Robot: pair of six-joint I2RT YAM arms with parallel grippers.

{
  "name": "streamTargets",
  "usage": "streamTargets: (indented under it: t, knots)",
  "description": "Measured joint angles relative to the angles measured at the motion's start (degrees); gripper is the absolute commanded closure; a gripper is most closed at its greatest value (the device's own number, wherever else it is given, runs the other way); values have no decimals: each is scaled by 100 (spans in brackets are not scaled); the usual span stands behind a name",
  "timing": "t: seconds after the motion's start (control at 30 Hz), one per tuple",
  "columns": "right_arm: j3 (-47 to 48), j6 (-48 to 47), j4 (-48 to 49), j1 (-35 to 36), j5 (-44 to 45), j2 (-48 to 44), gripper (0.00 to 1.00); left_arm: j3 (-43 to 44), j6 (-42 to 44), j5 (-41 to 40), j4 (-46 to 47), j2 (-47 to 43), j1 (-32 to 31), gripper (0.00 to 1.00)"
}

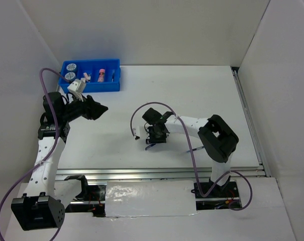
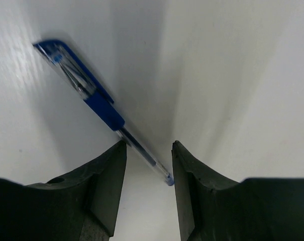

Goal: Sort the stationery into containers
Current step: Pick up the pen from the center of the board.

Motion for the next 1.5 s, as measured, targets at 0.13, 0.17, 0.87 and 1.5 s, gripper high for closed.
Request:
streamTargets:
  t: [0.13, 0.17, 0.87, 1.5]
  knots:
    - [302, -68, -101, 227, -42, 223, 52, 0, 9, -2, -9, 0, 63, 36]
    - [372, -74, -138, 278, -46, 271, 52, 0, 9, -2, -17, 0, 85, 36]
    - [909, 208, -699, 699, -535, 612, 97, -22, -208, 48, 101, 107, 597, 39]
    - [-2, 9123, 4533, -3307, -4758, -1781, 100, -1084, -2455, 31, 2459, 262, -820, 13]
